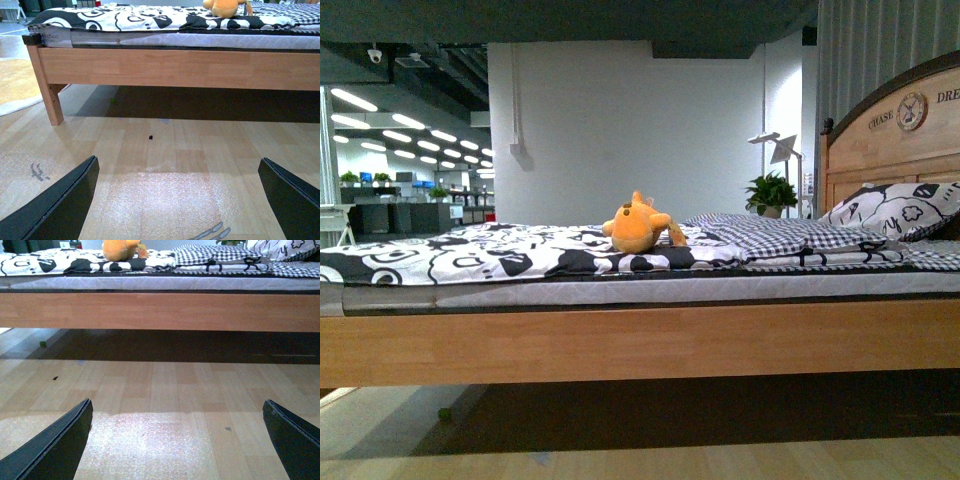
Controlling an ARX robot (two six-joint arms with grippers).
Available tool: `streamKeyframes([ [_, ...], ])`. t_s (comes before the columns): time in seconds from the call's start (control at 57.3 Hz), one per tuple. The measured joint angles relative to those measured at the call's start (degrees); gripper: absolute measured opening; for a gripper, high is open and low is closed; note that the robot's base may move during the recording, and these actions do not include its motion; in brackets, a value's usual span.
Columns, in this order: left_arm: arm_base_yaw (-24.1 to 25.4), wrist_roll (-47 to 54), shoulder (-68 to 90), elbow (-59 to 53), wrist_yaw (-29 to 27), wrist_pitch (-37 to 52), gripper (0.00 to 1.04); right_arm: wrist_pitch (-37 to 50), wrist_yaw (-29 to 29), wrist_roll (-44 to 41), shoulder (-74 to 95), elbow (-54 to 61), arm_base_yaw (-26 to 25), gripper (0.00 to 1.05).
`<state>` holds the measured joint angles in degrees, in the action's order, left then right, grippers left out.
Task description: Put away toys
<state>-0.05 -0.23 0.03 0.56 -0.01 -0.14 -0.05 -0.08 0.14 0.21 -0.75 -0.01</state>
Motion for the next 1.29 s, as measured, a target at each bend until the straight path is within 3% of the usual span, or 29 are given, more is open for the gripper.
streamKeyframes([
  [1.292, 0.0, 0.0, 0.0, 0.0, 0.0, 0.0, 0.99, 0.0, 0.0, 0.0, 0.0, 0.0, 0.0, 1.04],
])
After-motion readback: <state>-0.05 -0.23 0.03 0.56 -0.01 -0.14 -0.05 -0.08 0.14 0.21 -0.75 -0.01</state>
